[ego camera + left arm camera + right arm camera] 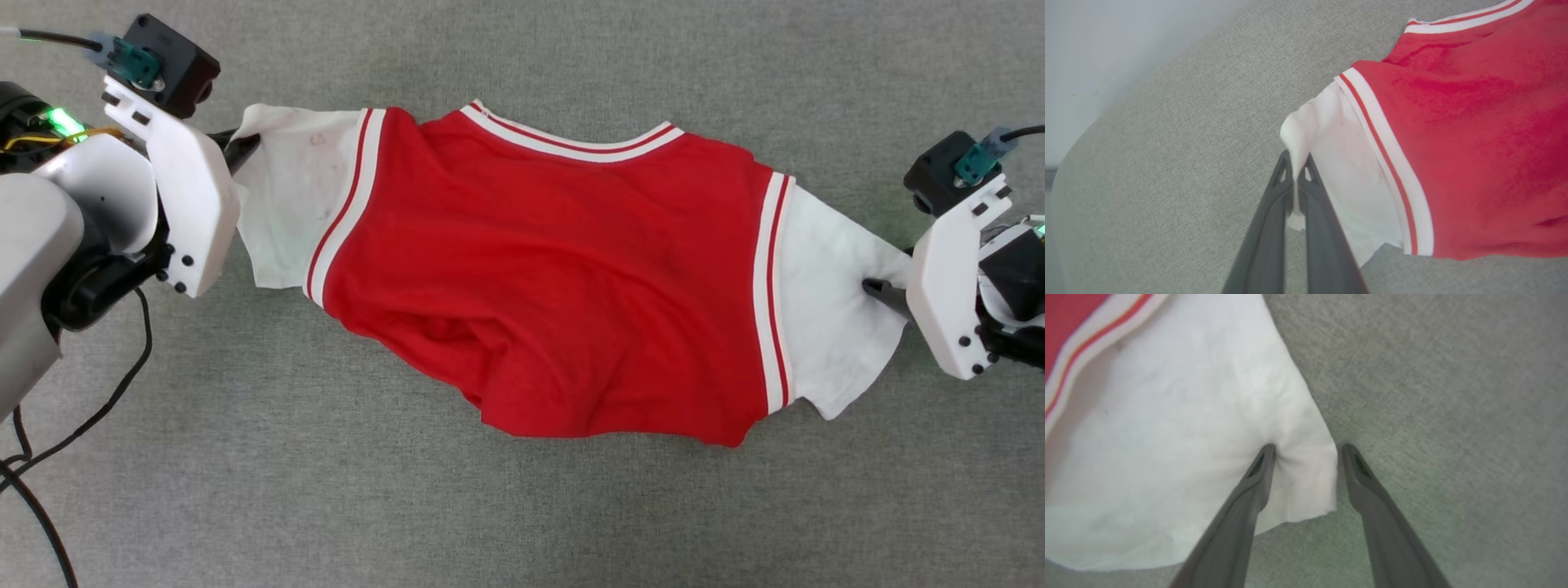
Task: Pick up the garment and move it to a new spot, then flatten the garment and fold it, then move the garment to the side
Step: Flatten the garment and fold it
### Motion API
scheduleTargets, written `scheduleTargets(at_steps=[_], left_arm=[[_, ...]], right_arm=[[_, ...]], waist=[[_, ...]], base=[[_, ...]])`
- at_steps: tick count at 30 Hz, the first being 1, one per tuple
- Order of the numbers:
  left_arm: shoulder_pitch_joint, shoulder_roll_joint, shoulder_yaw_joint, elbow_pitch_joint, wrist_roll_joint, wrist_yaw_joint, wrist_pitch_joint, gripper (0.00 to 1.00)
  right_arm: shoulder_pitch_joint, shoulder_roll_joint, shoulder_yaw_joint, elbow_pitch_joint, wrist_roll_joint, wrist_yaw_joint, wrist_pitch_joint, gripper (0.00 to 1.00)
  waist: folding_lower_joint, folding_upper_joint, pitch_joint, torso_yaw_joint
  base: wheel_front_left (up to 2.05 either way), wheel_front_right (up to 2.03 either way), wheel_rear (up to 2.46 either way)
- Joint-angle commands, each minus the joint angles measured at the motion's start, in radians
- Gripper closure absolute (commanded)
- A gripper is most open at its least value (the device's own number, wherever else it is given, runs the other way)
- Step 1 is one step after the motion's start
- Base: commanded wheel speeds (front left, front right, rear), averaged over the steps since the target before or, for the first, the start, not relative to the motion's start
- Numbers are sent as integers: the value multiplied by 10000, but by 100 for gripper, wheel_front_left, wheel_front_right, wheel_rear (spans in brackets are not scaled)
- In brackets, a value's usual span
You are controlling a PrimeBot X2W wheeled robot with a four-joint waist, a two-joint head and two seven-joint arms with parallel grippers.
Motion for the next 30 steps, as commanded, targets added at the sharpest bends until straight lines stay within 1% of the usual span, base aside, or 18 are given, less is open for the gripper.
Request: scheduleTargets(at_steps=[1, 4, 9, 12, 16, 20, 22, 25, 30], left_arm=[[89, -65, -14, 67, 67, -27, -88, 100], [140, -58, -22, 200, 95, -99, -264, 100], [175, -65, 54, 166, 178, -158, -681, 100], [45, -28, 163, -5, 267, -82, -974, 100], [-313, 41, 352, -317, 457, -39, -1237, 100], [-915, -85, 638, -537, 690, 111, -1392, 100], [-1353, -170, 847, -589, 839, 205, -1505, 100], [-2020, -392, 1149, -520, 1052, 339, -1665, 100], [-3364, -798, 1608, 0, 1438, 362, -1846, 100]], right_arm=[[412, 415, 501, 343, 61, 12, -184, 100], [63, 168, 415, 437, 149, 9, -937, 100], [-380, -244, 189, 174, 433, 9, -2250, 100], [-516, -539, 48, 1, 488, 9, -2972, 100], [-942, -935, -240, -385, 310, 7, -3599, 100], [-1611, -1145, -946, -510, -94, 7, -4048, 100], [-2013, -1063, -1353, -493, -375, 7, -4171, 100], [-2768, -748, -1912, -414, -920, 7, -4165, 100], [-4362, -14, -2800, 37, -2071, 7, -3995, 100]], waist=[[2, 0, -191, -78], [2, 0, -607, -191], [2, 0, -1355, -299], [2, 0, -1692, -323], [2, 0, -1880, -316], [2, 0, -1753, -279], [2, 0, -1577, -283], [2, 0, -1208, -316], [2, 0, -423, -371]], base=[[0, 0, 0], [0, 0, 0], [0, 0, 0], [0, 0, 0], [0, 0, 0], [0, 0, 0], [0, 0, 0], [0, 0, 0], [0, 0, 0]])
